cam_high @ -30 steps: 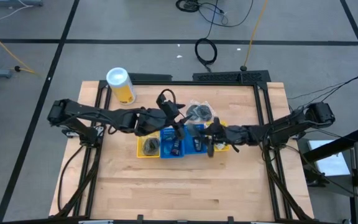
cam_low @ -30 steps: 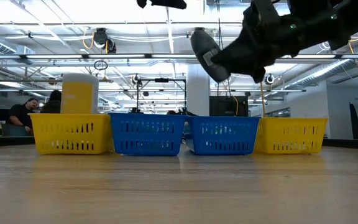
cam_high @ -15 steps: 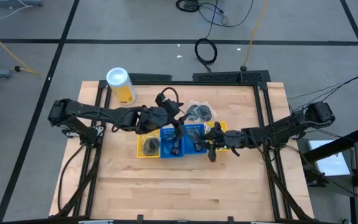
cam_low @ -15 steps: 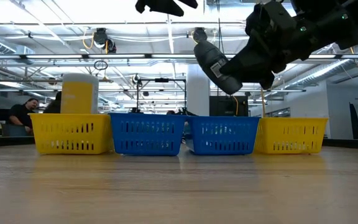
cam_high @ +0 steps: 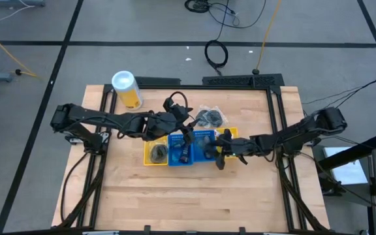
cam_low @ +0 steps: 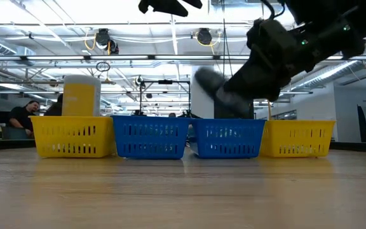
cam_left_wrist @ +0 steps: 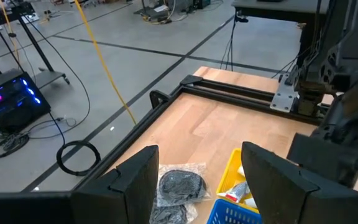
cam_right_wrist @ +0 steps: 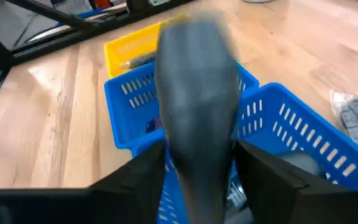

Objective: Pick & Place Travel size toiletries
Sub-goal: Put the deodorant into the right blue bin, then put the hairbrush into the left yellow bin

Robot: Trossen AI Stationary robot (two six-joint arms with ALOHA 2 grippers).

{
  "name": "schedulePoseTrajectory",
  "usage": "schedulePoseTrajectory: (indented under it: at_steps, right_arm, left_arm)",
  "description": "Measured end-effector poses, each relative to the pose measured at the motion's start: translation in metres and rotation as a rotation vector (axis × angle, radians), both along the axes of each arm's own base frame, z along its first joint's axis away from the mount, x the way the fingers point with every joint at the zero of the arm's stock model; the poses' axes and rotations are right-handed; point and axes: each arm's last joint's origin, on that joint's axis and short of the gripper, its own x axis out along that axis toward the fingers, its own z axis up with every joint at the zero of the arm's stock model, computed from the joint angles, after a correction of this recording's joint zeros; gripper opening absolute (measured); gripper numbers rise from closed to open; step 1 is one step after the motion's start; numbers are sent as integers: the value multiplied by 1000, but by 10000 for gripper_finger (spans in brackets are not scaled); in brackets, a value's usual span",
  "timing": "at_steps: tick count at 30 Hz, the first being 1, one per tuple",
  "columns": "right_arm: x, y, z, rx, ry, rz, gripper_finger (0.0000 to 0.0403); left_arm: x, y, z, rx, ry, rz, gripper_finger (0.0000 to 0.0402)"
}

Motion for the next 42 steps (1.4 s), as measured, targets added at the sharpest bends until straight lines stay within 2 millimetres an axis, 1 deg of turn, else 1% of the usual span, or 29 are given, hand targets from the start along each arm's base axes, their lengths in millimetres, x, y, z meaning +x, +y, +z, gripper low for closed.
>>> schedulePoseTrajectory:
  at_steps: [2,5,10,14,19,22,25,28,32,37,42]
  right_arm:
    - [1,-1,-4,-3,22,-3,205]
    - [3,-2,-8,-4,28,-7,216]
    - [4,-4,-5,-26,-1,1,207]
    - [2,-14,7,-81,-36,-13,194]
    - [-3,-39,19,-124,-36,-88,181]
    - [-8,-59,17,-124,15,-162,174]
    - [-12,-79,14,-84,47,-218,170]
    - [-16,-98,13,-22,53,-244,169]
    - [-21,-119,13,2,50,-289,169]
    - [-30,-141,10,32,64,-321,169]
    - [-36,-157,7,60,69,-339,169]
  left_arm:
    - [0,0,0,0,0,0,227]
    - [0,0,0,0,0,0,227]
    - [0,0,0,1,1,0,227]
    - [0,0,0,1,2,0,227]
    - [0,0,0,1,6,-1,227]
    - [0,0,-1,1,7,-1,227]
    - [0,0,-1,1,7,-1,227]
    - [0,0,-1,1,7,-1,227]
    - [0,0,-1,1,7,-2,227]
    - [0,0,-1,1,7,-2,227]
    - [0,0,-1,0,7,-2,227]
